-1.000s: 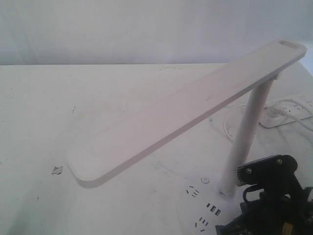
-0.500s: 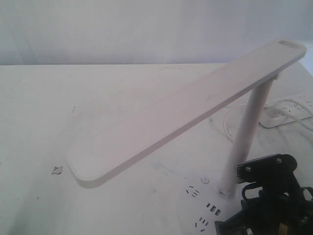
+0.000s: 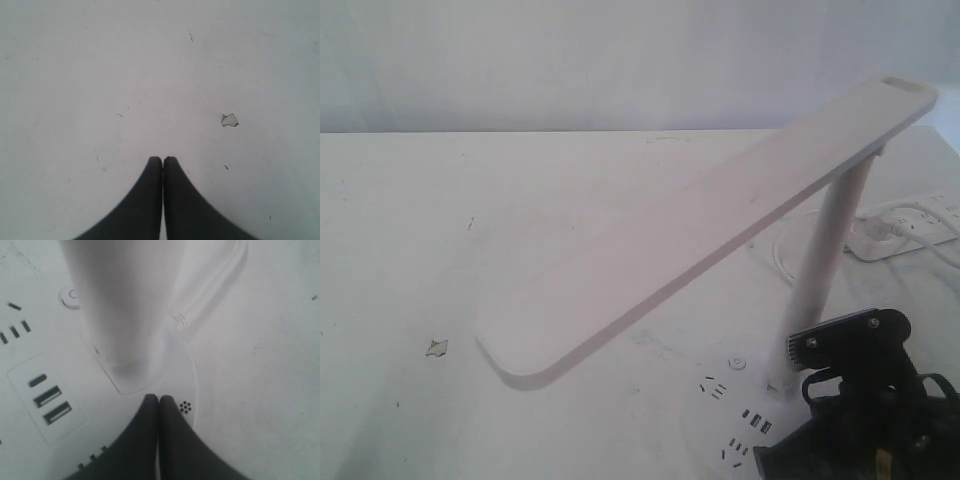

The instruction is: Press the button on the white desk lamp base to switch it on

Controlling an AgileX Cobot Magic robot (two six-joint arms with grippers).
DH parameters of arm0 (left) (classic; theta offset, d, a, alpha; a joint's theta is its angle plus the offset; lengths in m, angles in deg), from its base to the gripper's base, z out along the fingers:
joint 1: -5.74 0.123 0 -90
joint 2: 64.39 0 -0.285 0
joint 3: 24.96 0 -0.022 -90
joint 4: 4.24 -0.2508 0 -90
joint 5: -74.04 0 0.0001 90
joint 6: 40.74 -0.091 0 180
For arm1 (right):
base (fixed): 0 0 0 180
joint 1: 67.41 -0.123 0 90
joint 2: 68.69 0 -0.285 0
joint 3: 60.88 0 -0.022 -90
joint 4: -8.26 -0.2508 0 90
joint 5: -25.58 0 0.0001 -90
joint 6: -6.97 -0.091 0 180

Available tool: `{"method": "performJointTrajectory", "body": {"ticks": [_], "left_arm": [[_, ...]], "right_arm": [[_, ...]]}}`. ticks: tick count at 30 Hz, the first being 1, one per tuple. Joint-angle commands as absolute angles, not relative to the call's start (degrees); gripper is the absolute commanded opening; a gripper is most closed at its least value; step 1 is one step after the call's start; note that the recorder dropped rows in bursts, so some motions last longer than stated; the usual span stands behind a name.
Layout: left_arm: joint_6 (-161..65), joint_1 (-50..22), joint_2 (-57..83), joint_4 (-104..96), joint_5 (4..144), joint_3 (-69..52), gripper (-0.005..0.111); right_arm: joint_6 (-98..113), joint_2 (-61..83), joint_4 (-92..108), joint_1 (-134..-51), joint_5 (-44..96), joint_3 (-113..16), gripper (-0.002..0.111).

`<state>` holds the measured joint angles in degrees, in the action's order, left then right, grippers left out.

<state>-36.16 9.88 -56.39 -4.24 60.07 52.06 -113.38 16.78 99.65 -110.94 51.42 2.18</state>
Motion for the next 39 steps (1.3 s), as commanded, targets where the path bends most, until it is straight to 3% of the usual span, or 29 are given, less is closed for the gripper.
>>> {"method": "performJointTrajectory", "body": {"ticks": [1, 18, 26, 39], "left_arm": [[-36.0, 9.6, -56.6, -4.2, 59.9, 52.3, 0.0], [-36.0, 9.6, -56.6, -4.2, 59.9, 52.3, 0.0], [-36.0, 9.6, -56.6, -4.2, 59.9, 52.3, 0.0], [-36.0, 9.6, -56.6, -4.2, 59.9, 52.3, 0.0]], "right_arm": [[-113.6, 18.6, 97.7, -110.8, 44.5, 3.0, 0.0], [-113.6, 19.8, 96.6, -110.7, 30.7, 1.3, 0.0], [-113.6, 19.6, 96.5, -110.7, 34.9, 0.7, 0.0], [-109.8, -2.7, 100.3, -110.7, 35.8, 0.7, 0.0]]}}
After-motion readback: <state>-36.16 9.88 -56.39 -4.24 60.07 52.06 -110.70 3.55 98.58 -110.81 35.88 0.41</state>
